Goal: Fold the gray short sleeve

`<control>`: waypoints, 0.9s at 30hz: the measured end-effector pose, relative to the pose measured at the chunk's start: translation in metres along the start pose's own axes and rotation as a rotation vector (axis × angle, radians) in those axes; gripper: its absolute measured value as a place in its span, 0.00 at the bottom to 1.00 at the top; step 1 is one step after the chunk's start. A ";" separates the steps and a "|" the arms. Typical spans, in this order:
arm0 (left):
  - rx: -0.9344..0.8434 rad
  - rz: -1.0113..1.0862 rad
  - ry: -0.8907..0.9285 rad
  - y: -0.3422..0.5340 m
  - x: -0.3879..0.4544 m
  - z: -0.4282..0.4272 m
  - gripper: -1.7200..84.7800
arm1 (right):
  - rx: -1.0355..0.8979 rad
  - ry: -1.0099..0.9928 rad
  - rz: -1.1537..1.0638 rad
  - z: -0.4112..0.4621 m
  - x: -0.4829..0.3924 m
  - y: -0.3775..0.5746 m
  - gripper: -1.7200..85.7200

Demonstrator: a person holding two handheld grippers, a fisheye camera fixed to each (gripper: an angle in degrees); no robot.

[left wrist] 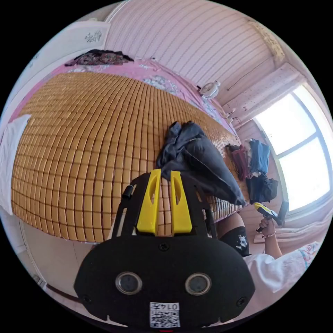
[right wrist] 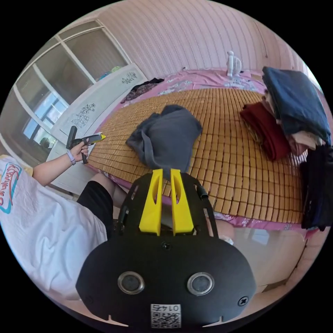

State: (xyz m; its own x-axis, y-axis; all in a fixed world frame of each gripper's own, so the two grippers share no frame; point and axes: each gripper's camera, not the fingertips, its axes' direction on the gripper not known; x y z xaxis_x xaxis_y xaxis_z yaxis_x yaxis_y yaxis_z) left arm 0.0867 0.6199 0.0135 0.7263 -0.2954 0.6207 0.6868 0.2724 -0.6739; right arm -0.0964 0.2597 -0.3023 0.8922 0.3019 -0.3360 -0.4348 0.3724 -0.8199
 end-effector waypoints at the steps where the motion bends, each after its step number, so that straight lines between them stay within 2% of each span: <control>1: -0.048 -0.018 -0.012 0.009 -0.008 0.008 0.08 | -0.019 0.011 0.039 0.009 0.005 0.004 0.11; 7: -0.080 -0.018 0.017 -0.004 -0.002 0.033 0.08 | 0.008 0.112 0.120 0.036 0.017 -0.012 0.12; 13: -0.113 0.153 0.042 -0.073 0.071 0.084 0.08 | -0.107 0.131 0.103 0.091 0.020 -0.048 0.12; 18: -0.132 0.171 -0.041 -0.134 0.116 0.135 0.11 | -0.181 0.162 0.168 0.125 0.033 -0.065 0.12; 22: -0.322 0.176 -0.268 -0.160 0.123 0.193 0.11 | -0.195 0.184 0.239 0.130 0.050 -0.066 0.11; 23: -0.290 0.230 -0.269 -0.161 0.129 0.190 0.10 | -0.196 0.188 0.251 0.131 0.054 -0.065 0.10; 25: -0.365 0.256 -0.241 -0.168 0.131 0.188 0.07 | -0.185 0.202 0.251 0.132 0.059 -0.064 0.08; 27: -0.346 0.276 -0.222 -0.170 0.132 0.166 0.05 | -0.181 0.194 0.258 0.136 0.066 -0.066 0.05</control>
State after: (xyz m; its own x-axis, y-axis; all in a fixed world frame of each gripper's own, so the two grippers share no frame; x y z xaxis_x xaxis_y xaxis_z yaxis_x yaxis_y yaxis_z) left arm 0.0708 0.6868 0.2765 0.8944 -0.0428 0.4452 0.4449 -0.0185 -0.8954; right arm -0.0253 0.3744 -0.2069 0.7704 0.1874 -0.6094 -0.6350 0.1394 -0.7598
